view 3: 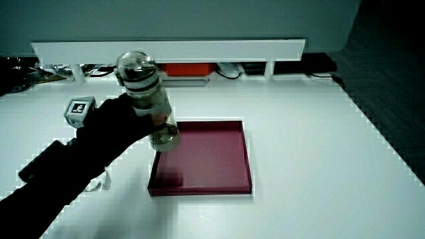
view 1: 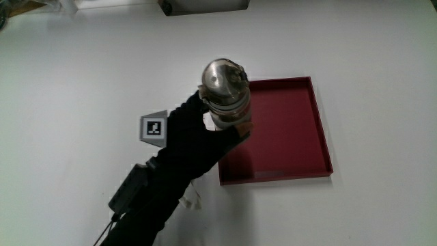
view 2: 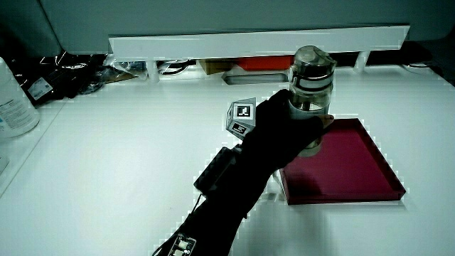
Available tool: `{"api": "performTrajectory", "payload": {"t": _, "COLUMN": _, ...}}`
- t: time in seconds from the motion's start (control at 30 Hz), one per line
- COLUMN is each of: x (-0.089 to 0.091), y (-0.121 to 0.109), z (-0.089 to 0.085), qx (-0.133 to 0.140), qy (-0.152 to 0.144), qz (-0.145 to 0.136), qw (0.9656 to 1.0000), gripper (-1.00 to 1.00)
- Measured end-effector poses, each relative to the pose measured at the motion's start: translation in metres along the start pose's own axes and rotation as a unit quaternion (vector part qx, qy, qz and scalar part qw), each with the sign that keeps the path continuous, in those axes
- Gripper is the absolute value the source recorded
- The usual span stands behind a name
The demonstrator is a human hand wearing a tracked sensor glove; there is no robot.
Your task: Place bottle
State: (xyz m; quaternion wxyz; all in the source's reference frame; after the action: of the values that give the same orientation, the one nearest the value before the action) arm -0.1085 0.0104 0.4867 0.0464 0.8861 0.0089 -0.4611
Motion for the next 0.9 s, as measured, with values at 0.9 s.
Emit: {"api": "performTrajectory", "payload": {"t": 0.9, "x": -0.019, "y": -0.011, "z": -0.048, "qx": -0.09, "qy": -0.124, "qz": 0.079, "qw": 0.9851, "gripper": 0.0}}
